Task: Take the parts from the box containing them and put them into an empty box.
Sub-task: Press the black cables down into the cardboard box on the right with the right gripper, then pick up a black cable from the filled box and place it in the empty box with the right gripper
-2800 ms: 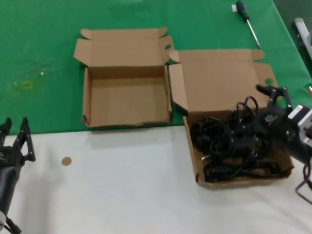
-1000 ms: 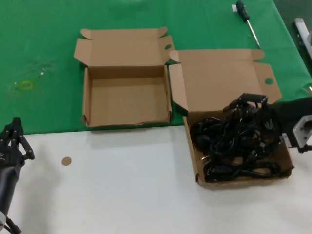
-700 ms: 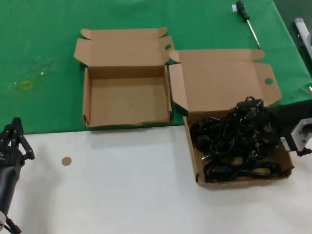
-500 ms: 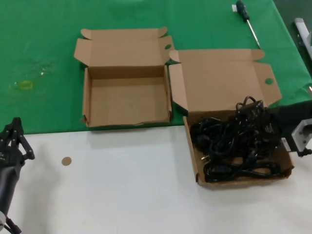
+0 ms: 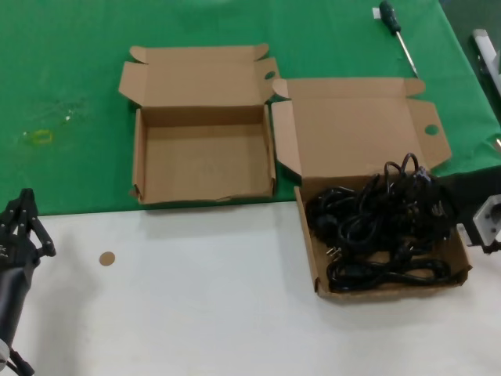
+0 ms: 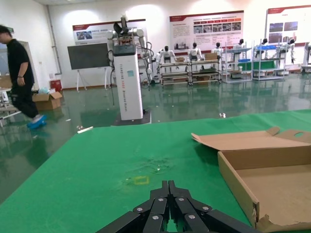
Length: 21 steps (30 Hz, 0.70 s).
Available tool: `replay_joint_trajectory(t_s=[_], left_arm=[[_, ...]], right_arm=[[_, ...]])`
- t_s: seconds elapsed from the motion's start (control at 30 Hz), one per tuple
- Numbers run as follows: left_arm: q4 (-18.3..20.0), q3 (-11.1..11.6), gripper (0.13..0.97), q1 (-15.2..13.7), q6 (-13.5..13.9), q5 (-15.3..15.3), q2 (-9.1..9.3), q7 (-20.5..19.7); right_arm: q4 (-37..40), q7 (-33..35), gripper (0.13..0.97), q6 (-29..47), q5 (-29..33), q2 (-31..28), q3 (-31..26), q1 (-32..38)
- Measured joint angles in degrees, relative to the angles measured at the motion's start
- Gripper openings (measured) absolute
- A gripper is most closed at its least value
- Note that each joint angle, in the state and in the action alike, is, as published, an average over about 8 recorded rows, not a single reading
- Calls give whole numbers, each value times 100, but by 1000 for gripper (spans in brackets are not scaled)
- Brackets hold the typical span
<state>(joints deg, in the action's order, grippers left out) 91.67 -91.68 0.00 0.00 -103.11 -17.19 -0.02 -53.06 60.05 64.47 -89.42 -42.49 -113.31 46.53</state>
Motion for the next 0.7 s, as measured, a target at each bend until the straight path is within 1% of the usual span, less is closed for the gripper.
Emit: replay_joint_trajectory(t_s=[0.03,0.23,0.5,0.7], left_arm=[[0,0,152,0,0,0,0,0],[0,0,152,0,0,0,0,0],[0,0,152,0,0,-1,0,0],[0,0,152,0,0,-1,0,0]], right_arm=[[10,2,238,-3,-4,0,7,7],[-64,-142,233,30,-44,-63,56,43],[-415,-811,220,175,-109,-260,144,185],[-560,-1218,219,115,-156,-223,229,393]])
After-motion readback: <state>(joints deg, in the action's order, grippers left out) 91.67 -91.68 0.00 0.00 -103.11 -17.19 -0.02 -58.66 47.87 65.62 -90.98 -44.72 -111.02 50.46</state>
